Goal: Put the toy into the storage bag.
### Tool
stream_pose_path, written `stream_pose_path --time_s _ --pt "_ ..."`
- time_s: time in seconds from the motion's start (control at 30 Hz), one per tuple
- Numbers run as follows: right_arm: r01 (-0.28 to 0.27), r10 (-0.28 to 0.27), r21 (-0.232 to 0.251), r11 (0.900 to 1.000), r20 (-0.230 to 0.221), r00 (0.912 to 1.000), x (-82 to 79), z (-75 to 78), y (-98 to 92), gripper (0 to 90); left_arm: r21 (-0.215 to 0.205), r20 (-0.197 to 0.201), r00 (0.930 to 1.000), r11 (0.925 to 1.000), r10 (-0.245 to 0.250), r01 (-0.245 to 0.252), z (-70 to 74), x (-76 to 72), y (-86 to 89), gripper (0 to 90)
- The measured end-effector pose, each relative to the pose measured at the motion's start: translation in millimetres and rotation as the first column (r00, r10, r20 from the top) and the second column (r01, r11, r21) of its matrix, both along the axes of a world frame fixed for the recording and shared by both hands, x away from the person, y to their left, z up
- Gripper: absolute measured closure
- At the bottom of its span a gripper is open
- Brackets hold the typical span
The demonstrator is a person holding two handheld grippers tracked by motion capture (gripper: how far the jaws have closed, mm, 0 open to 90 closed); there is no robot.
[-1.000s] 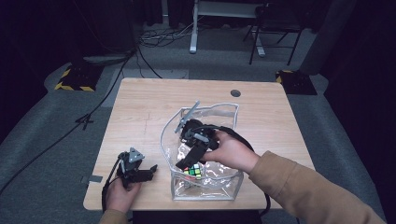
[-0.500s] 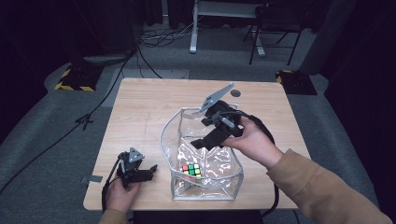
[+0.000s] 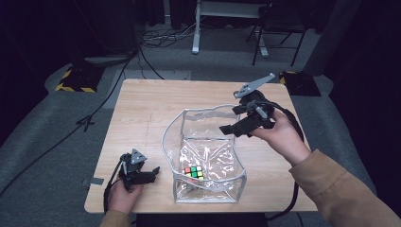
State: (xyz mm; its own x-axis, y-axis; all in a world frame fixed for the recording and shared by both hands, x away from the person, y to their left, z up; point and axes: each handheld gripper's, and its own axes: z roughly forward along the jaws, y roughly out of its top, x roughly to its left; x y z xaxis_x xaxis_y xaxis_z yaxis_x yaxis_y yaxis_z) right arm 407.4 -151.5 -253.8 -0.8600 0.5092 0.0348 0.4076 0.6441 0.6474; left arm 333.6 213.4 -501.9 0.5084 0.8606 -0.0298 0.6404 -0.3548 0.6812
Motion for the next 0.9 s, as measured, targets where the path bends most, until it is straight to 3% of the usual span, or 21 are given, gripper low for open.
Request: stream_pose_path --time_s 0.33,0.57,0.77,0.9 --pt "0.122 -0.122 0.013 0.992 0.002 0.9925 16.3 -3.3 -44.7 13.9 -0.004 0.008 0.9999 1.0 -0.008 0.008 -0.9 0.8 1.7 18.7" --pt "0.178 -0.177 -0.01 0.984 0.051 0.9829 25.0 -13.5 -70.8 10.1 -0.002 0.009 0.9995 0.9995 -0.03 0.03 -0.7 1.4 11.1 18.7" --pt "0.209 -0.209 0.003 0.978 0.023 0.9777 30.6 -24.6 -90.6 9.6 0.0 0.009 0.9987 0.9987 -0.051 0.051 -0.7 1.0 16.4 18.7" --pt "0.248 -0.248 0.007 0.969 0.013 0.9686 31.6 -31.9 -104.1 7.3 -0.002 0.01 0.9988 0.9989 -0.048 0.048 -0.8 0.9 17.2 18.6"
